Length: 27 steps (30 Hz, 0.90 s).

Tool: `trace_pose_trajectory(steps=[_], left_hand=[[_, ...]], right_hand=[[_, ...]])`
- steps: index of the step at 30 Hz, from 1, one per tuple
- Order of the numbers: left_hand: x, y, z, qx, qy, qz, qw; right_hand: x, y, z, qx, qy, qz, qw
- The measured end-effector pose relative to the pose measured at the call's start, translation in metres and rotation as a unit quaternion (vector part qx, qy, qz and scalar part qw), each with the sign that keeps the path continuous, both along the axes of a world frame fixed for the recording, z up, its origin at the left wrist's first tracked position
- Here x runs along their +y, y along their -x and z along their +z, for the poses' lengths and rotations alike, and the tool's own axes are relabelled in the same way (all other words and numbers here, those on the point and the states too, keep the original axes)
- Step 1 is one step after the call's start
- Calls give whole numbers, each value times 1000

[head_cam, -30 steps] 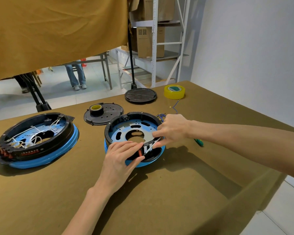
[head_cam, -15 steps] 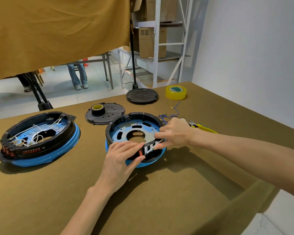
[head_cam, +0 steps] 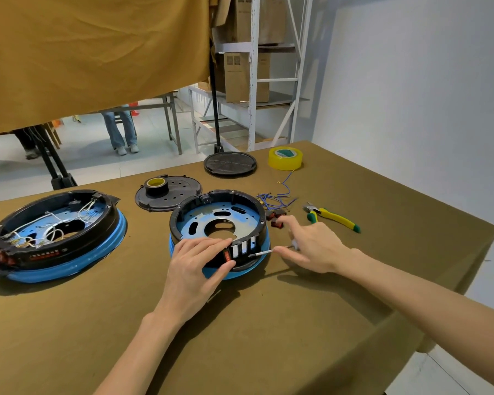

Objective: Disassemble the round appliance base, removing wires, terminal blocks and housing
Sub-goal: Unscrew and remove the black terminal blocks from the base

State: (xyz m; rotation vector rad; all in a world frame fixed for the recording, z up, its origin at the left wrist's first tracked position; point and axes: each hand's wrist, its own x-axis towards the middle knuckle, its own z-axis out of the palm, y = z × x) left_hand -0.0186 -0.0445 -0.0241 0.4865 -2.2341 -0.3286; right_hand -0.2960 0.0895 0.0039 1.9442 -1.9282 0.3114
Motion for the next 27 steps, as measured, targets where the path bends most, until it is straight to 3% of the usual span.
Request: trace_pose_trajectory(steps=[7,12,20,27], left_hand=[[5,-1,1,10,-2,2,1000],[4,1,-1,13,-6,4,1000],[3,1,-1,8,-11,4,1000],[4,1,-2,14,-17,4,1000]], right_hand=[[17,19,-1,-38,-68,-95,992],[24,23,-8,9,-83,-202,976],[-13,-3,-9,-16,-65,-246,967],[-36,-11,-10,-67,-47,-203,976]])
